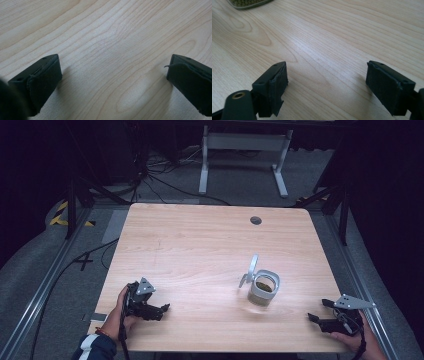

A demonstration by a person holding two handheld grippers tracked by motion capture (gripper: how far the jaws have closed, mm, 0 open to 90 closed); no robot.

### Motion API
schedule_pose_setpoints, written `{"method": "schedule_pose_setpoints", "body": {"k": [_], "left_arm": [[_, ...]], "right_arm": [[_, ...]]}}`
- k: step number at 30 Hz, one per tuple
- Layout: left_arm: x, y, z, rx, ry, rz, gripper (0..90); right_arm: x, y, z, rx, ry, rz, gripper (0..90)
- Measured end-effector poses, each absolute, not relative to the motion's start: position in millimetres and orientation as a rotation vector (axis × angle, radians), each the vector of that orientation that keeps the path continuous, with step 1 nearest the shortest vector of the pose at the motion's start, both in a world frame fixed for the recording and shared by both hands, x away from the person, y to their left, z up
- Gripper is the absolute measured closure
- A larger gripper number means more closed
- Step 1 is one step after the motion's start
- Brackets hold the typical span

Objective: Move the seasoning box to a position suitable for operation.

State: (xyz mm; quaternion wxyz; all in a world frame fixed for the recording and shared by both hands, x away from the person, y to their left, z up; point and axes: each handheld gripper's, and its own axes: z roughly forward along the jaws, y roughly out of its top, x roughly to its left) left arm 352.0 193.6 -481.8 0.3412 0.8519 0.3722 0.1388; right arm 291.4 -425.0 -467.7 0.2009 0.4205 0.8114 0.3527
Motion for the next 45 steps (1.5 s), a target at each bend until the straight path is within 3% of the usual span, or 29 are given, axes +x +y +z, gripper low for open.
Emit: {"method": "schedule_pose_setpoints", "body": {"k": [19,22,28,31,32,37,45], "left_arm": [[352.2,195.0,-480.1,2.223,0.91,0.358,6.6],[351.9,194.2,-476.6,2.23,0.887,0.348,20.3],[352.7,193.9,-473.1,2.222,0.849,0.35,34.6],[352.3,193.8,-470.5,2.23,0.811,0.345,48.5],[351.9,193.4,-468.7,2.219,0.802,0.333,58.2],[353.4,191.4,-463.1,2.23,0.778,0.344,79.1],[356.2,182.4,-452.6,2.23,0.716,0.35,89.5]], "right_arm": [[291.4,-425.1,-467.7,1.173,2.265,0.984,18.0],[291.2,-424.9,-467.7,1.176,2.266,0.985,18.0],[291.4,-425.0,-467.7,1.173,2.265,0.984,18.0],[291.4,-425.0,-467.7,1.173,2.265,0.984,18.0],[291.4,-425.1,-467.7,1.173,2.265,0.984,18.0],[291.4,-425.0,-467.7,1.173,2.265,0.984,18.0],[291.4,-425.0,-467.7,1.173,2.265,0.984,18.0]]}}
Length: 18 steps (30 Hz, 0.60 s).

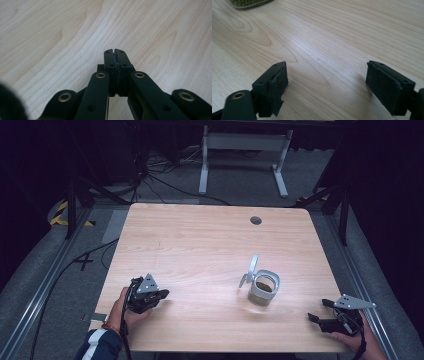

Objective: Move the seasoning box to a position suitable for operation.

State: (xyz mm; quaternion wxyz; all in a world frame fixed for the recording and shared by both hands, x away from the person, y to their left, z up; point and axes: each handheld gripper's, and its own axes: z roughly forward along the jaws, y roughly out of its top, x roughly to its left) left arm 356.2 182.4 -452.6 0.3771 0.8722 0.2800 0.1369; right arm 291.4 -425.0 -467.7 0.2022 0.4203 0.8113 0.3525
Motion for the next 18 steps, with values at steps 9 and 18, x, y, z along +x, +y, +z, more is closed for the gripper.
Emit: {"method": "schedule_pose_setpoints", "body": {"k": [9,18], "left_arm": [[363.3,160.2,-434.8,2.198,0.657,0.361,90.0],[372.4,130.8,-421.3,2.197,0.577,0.359,90.0]], "right_arm": [[291.4,-425.0,-467.7,1.173,2.265,0.984,18.0],[291.2,-424.9,-467.6,1.178,2.266,0.985,18.0]]}}
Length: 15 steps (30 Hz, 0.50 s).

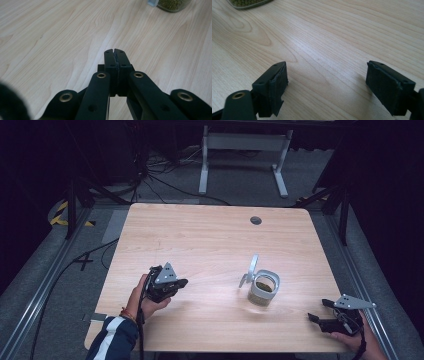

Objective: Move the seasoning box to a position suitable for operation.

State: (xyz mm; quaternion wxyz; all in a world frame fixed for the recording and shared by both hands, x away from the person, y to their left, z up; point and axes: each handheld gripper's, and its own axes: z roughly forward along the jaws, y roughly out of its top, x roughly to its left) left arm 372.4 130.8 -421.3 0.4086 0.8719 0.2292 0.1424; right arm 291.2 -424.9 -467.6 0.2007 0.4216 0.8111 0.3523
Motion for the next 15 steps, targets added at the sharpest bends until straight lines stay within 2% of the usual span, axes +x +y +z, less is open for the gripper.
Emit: {"method": "schedule_pose_setpoints", "body": {"k": [15], "left_arm": [[384.9,88.1,-400.9,2.151,0.481,0.335,90.0]], "right_arm": [[291.6,-425.2,-467.4,1.174,2.272,0.984,17.8]]}}
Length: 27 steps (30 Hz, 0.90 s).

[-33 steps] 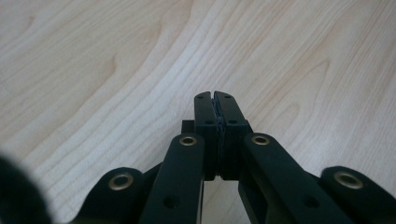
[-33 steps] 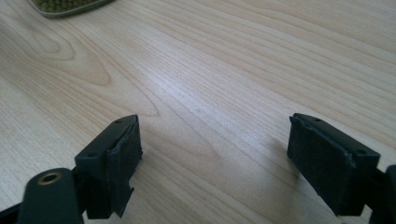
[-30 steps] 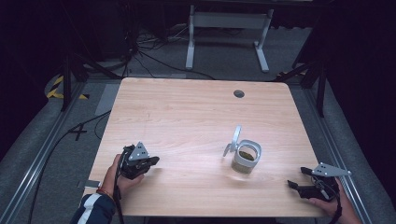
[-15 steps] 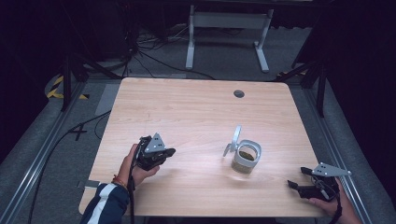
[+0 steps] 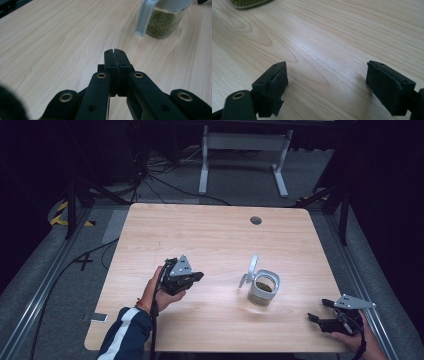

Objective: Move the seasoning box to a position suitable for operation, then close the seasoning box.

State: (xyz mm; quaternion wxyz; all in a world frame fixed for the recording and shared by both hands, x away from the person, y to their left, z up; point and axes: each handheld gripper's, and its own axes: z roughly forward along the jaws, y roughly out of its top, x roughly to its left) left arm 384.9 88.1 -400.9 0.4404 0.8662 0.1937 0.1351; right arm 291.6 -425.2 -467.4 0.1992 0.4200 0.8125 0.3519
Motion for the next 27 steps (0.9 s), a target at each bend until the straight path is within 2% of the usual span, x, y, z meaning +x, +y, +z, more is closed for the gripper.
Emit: {"method": "schedule_pose_setpoints", "body": {"k": [9,27], "left_arm": [[394.0,46.5,-387.5,2.141,0.391,0.323,90.0],[406.1,-10.7,-363.7,2.125,0.289,0.307,90.0]], "right_arm": [[292.1,-425.3,-467.3,1.173,2.275,0.982,17.7],[292.0,-424.7,-467.6,1.177,2.268,0.984,17.7]]}}
